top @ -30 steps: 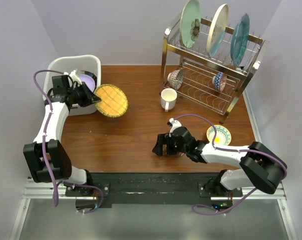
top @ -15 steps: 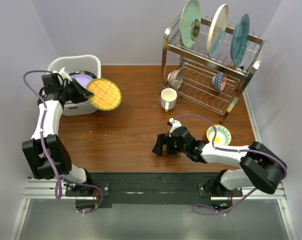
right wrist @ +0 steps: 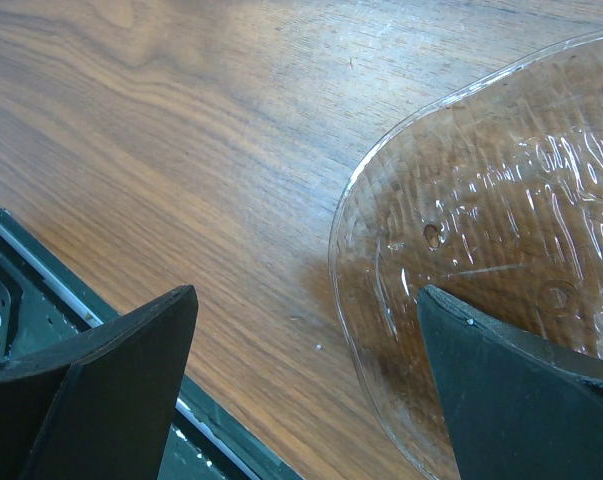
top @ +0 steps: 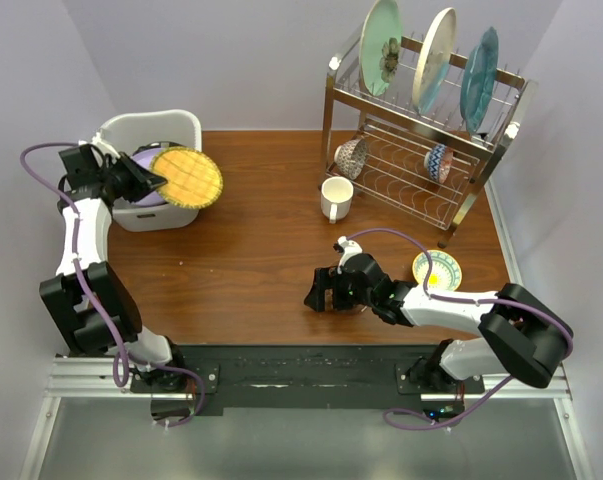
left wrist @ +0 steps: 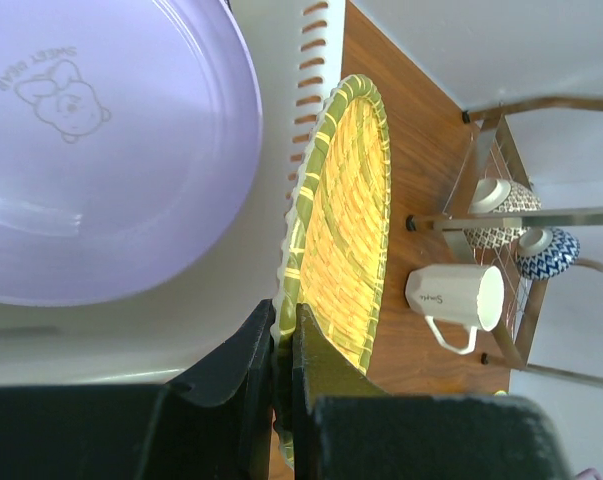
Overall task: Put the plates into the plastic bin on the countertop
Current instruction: Place the plate in the plastic bin.
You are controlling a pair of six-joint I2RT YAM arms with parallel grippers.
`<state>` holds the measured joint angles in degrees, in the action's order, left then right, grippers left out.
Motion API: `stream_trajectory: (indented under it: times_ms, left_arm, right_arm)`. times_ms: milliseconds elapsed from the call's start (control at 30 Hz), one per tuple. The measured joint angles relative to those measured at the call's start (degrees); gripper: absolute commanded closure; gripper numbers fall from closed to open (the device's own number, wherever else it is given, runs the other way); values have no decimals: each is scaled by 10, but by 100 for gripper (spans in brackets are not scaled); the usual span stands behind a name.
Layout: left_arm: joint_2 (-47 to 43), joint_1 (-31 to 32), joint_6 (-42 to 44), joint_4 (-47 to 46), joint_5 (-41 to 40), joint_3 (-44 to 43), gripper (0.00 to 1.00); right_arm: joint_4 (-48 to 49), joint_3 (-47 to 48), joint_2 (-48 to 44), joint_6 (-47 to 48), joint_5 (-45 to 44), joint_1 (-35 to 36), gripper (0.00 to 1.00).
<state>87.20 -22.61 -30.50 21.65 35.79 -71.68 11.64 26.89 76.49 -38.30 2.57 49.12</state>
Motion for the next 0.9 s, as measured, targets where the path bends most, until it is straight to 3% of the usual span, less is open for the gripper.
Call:
stream_trajectory:
  times_ms: [900]
  left_arm:
    - [29, -86, -71, -87, 2, 10, 100]
  right_arm:
    - [0, 0, 0, 2, 0, 0, 4]
